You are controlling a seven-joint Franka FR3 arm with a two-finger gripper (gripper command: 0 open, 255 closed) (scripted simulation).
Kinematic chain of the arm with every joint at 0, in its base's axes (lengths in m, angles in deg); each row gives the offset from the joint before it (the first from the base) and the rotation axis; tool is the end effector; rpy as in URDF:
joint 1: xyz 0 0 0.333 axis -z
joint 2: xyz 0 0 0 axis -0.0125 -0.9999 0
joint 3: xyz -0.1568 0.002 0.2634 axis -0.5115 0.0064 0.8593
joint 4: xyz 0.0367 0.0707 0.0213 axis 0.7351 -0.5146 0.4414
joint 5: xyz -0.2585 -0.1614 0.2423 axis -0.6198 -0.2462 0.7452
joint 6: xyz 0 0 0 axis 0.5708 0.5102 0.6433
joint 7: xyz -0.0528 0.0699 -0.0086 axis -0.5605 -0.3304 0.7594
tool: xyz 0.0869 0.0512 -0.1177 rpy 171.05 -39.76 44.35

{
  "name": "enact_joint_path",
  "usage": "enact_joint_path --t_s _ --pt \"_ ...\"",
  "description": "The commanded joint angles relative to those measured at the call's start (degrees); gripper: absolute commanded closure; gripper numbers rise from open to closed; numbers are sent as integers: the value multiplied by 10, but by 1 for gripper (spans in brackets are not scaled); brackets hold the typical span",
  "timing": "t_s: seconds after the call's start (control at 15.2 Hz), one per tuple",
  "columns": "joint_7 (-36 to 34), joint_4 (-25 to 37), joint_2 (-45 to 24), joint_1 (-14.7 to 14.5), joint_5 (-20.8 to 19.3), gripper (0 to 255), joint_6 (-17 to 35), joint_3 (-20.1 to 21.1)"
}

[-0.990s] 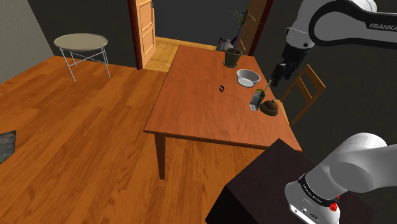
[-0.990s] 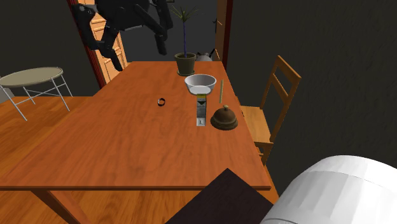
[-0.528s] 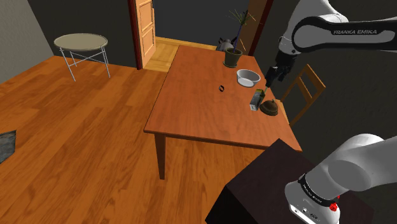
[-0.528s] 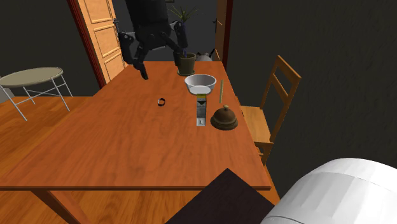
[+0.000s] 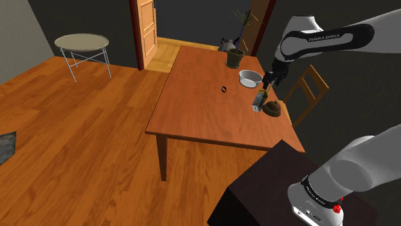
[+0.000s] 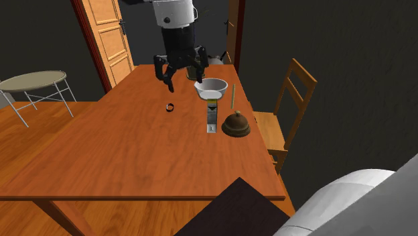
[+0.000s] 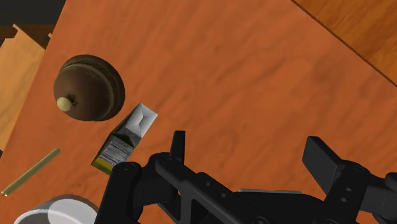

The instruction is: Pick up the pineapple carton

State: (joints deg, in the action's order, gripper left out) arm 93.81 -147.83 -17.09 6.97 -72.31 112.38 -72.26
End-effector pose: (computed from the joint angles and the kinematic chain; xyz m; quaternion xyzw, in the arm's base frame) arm 0.4419 -0.1787 0.3953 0.9952 -0.0891 0.0004 0.0407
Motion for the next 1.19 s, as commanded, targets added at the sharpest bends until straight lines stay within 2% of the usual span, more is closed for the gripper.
enact_joint_path --t_s 0.0,0.59,1.12 --pt "15 14 -36 8 9 0 23 -16" --pt "85 116 -218 46 90 0 96 -60" --pt "142 250 -387 109 178 0 114 -59"
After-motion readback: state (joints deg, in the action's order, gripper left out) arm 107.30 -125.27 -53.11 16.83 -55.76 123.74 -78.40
